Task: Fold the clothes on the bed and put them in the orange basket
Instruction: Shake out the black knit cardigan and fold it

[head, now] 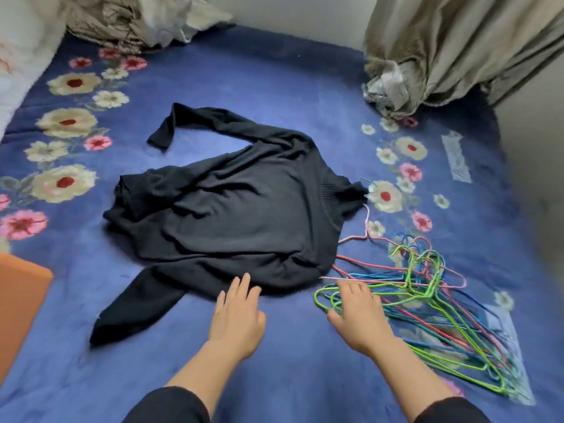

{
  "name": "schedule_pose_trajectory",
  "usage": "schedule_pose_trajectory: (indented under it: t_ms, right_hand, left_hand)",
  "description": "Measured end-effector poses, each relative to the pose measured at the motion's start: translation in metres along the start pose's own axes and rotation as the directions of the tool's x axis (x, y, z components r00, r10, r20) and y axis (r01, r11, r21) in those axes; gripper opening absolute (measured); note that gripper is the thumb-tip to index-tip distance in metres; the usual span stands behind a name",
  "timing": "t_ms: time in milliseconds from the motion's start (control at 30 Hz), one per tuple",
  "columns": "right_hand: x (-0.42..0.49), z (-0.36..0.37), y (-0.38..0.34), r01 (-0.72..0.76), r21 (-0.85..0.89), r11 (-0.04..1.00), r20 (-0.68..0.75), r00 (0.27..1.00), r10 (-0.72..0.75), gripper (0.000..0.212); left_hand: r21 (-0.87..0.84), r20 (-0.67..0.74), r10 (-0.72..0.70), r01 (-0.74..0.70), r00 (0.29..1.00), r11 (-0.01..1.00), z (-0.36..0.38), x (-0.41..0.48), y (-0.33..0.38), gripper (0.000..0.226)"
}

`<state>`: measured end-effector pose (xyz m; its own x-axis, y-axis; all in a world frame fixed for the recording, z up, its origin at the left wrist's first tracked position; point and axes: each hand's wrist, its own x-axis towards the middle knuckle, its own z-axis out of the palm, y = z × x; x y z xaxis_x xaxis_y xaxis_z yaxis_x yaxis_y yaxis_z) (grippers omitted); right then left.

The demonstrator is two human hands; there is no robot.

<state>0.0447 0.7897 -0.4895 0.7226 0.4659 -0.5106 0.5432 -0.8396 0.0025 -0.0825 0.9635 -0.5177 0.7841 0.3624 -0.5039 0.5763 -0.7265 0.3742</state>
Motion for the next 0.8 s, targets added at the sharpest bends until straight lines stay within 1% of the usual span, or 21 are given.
schedule_pose_trajectory:
  t_ms: [100,200,300,367,400,433,467,500,533,567,600,667,700,733,767,800]
  right_hand:
    - [0.041,0.008,0.022,-0.038,0.091,0.995,-0.029,0.999,0.041,0.051]
    - [0.078,0.018,0.032,-0.045,0.182,0.982,-0.046,0.997,0.055,0.047]
    - [0.108,0.028,0.034,-0.03,0.247,0.969,-0.05,0.998,0.043,0.049]
    - [0.128,0.034,0.035,-0.05,0.261,0.964,-0.054,0.996,0.066,0.052]
    - [0.134,0.034,0.035,-0.071,0.293,0.953,-0.054,0.994,0.091,0.054]
    - [0.142,0.038,0.035,-0.099,0.35,0.931,-0.042,0.992,0.122,0.055]
    - [0.147,0.042,0.034,-0.134,0.424,0.896,-0.028,0.987,0.161,0.057]
    - [0.151,0.046,0.033,-0.169,0.511,0.843,-0.009,0.979,0.202,0.058]
    - [0.156,0.048,0.03,-0.193,0.614,0.766,0.002,0.97,0.242,0.057]
    - [0.157,0.047,0.025,-0.208,0.724,0.657,0.011,0.957,0.29,0.057]
    - [0.161,0.047,0.02,-0.215,0.828,0.518,0.029,0.939,0.343,0.057]
    - [0.169,0.039,0.009,-0.236,0.945,0.225,0.119,0.892,0.437,0.06]
    - [0.173,0.033,0.003,-0.243,0.964,0.108,0.17,0.875,0.454,0.055]
    - [0.176,0.028,-0.004,-0.235,0.972,0.016,0.204,0.874,0.44,0.042]
    - [0.177,0.022,-0.01,-0.231,0.971,-0.06,0.235,0.88,0.412,0.024]
    - [0.175,0.013,-0.019,-0.217,0.968,-0.126,0.249,0.885,0.393,0.015]
  left_hand:
    - [0.095,-0.021,0.071,-0.069,0.997,0.993,0.011,0.048,0.02,0.056]
    - [0.194,-0.005,0.191,-0.186,0.982,0.963,0.026,0.091,0.033,0.073]
    - [0.272,0.031,0.261,-0.26,0.965,0.927,0.043,0.124,0.043,0.086]
    - [0.325,0.01,0.275,-0.264,0.961,0.908,0.052,0.141,0.048,0.081]
    - [0.315,-0.007,0.268,-0.253,0.963,0.915,0.052,0.145,0.049,0.074]
    - [0.268,-0.009,0.251,-0.239,0.968,0.933,0.053,0.15,0.049,0.065]
    - [0.187,-0.017,0.227,-0.22,0.974,0.958,0.052,0.152,0.048,0.051]
    - [0.076,-0.02,0.193,-0.191,0.981,0.979,0.05,0.152,0.046,0.036]
    - [-0.027,-0.021,0.162,-0.163,0.987,0.986,0.046,0.152,0.042,0.025]
    - [-0.116,-0.008,0.151,-0.151,0.988,0.982,0.042,0.15,0.037,0.019]
    - [-0.203,0.019,0.149,-0.142,0.989,0.969,0.037,0.147,0.031,0.016]
    - [-0.398,0.11,0.155,-0.099,0.982,0.912,0.023,0.137,0.022,0.018]
    - [-0.473,0.166,0.164,-0.068,0.972,0.879,0.014,0.13,0.017,0.02]
    - [-0.52,0.219,0.178,-0.039,0.959,0.853,0.006,0.121,0.012,0.022]
    - [-0.553,0.273,0.192,-0.009,0.943,0.833,0.002,0.116,0.009,0.025]
    - [-0.569,0.32,0.195,0.023,0.927,0.822,-0.005,0.108,0.005,0.026]
